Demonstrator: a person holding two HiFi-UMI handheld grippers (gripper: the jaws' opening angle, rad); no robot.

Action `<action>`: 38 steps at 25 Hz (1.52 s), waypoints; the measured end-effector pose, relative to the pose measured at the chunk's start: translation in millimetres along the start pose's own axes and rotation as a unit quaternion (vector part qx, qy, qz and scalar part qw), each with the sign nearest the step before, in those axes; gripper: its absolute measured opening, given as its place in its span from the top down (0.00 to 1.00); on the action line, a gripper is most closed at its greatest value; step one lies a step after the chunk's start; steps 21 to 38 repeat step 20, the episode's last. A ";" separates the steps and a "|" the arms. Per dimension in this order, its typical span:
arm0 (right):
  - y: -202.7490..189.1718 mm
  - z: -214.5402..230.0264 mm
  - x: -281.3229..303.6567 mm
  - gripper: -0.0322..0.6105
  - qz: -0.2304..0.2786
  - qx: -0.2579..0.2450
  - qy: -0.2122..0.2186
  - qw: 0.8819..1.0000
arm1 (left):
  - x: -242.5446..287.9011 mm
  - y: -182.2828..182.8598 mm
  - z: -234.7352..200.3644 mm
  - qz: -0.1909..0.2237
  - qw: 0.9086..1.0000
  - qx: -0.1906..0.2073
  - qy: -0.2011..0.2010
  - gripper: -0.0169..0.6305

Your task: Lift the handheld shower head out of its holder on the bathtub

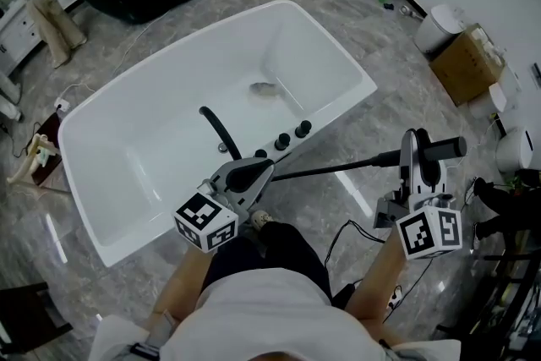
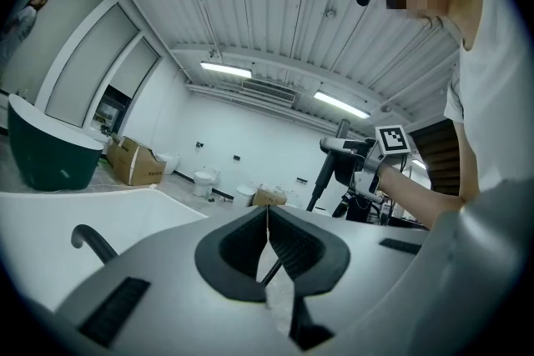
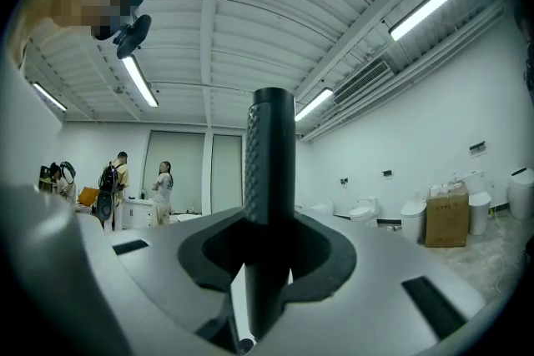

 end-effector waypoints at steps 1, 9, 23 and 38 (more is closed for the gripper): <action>-0.2 0.1 0.5 0.78 0.000 0.001 0.000 1.000 | 0.7 0.3 0.6 -0.001 1.000 0.000 -0.001 0.95; -2.6 5.3 3.8 0.78 -0.004 0.007 0.004 1.000 | 9.1 0.8 7.5 -0.009 1.000 0.004 -0.007 0.95; -2.8 8.2 1.4 0.78 -0.003 0.016 0.018 1.000 | 26.0 -7.8 22.6 -0.024 1.000 0.006 -0.013 0.95; -2.8 8.2 1.4 0.78 -0.003 0.016 0.018 1.000 | 26.0 -7.8 22.6 -0.024 1.000 0.006 -0.013 0.95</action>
Point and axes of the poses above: the fingertips, and each gripper's own axes: x forward along the fingers, z to its right, y out of its top, the point moved 3 cm from there along -x, backward along the fingers, and after that the axes turned 3 degrees about z, right-handed, at the moved point
